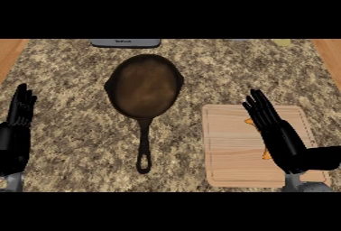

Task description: Pick the croissant from the cutting board and place it in the pan

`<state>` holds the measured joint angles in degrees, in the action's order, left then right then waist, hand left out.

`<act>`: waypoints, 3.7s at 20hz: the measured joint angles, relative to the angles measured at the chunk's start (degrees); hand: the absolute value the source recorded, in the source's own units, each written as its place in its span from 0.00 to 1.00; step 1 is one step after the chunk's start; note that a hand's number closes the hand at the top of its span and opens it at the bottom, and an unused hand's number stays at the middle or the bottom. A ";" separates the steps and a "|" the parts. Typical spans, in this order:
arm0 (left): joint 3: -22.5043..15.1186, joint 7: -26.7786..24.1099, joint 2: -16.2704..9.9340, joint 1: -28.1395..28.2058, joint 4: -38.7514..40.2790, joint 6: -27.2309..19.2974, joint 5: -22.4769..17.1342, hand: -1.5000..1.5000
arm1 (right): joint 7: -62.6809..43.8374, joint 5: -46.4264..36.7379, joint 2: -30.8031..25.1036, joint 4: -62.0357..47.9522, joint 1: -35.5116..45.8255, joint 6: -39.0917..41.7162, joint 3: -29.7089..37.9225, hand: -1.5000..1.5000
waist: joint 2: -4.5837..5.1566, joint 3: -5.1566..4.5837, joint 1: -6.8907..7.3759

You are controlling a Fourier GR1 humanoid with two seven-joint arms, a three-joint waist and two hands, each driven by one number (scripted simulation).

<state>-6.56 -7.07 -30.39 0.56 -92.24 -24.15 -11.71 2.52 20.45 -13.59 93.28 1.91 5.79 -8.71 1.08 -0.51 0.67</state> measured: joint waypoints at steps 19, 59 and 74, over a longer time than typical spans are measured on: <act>-3.45 13.13 6.86 -9.21 1.70 6.12 -9.51 0.50 | 31.24 -14.42 -31.60 -19.73 12.82 28.13 16.19 0.00 | -0.11 0.88 0.08; 0.84 16.08 11.11 -9.27 2.83 10.21 -4.75 0.50 | 34.69 -70.07 -38.53 -10.14 19.60 14.94 -12.92 0.00 | -1.16 0.49 -0.79; 4.96 18.66 13.13 -10.01 2.01 14.00 -2.63 0.50 | 28.49 -83.09 -26.45 -8.81 17.86 19.26 -10.76 0.00 | -1.07 0.51 -0.48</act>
<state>-1.61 11.59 -17.26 -9.45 -90.23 -10.15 -14.34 31.01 -62.64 -40.04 84.47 19.77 25.05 -19.47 0.01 0.00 0.19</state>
